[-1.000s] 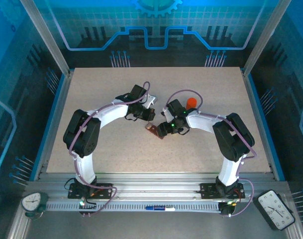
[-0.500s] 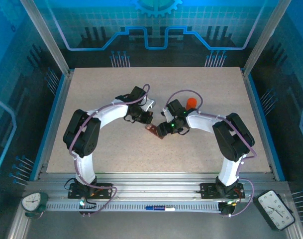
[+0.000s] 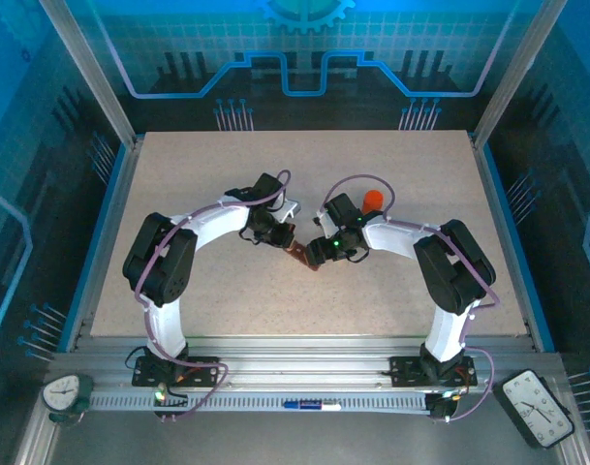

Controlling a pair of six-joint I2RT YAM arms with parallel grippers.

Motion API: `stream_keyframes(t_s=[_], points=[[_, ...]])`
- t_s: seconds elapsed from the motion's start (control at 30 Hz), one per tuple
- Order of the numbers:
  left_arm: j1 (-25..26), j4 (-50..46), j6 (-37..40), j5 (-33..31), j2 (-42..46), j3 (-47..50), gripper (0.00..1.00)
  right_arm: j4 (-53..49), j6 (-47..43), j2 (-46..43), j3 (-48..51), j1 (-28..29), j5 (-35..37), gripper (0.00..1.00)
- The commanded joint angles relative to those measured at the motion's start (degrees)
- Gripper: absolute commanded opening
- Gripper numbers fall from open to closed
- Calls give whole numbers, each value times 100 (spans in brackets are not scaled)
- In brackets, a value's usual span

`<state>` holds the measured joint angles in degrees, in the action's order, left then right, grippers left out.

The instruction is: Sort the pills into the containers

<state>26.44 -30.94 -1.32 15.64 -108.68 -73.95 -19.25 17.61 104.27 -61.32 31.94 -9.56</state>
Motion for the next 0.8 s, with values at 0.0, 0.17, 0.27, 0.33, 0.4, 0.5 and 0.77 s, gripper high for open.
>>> stream_keyframes(t_s=[0.0,0.17,0.27,0.33,0.4,0.5,0.77], points=[[22,-131,87,-65,98,109,0,-79,40,202,151,14,117,70],[24,-66,70,-55,14,157,0,-54,50,211,179,5,95,70],[24,-36,63,-52,-45,162,0,-53,47,216,180,-5,91,70],[24,-26,53,-42,-86,171,0,-55,34,232,167,-13,77,70],[20,-26,53,-26,-125,171,0,-53,41,248,173,-21,60,70],[25,4,52,-33,-175,201,0,-53,37,256,167,-32,42,69],[25,52,36,-32,-309,239,0,-44,40,300,181,-48,12,69]])
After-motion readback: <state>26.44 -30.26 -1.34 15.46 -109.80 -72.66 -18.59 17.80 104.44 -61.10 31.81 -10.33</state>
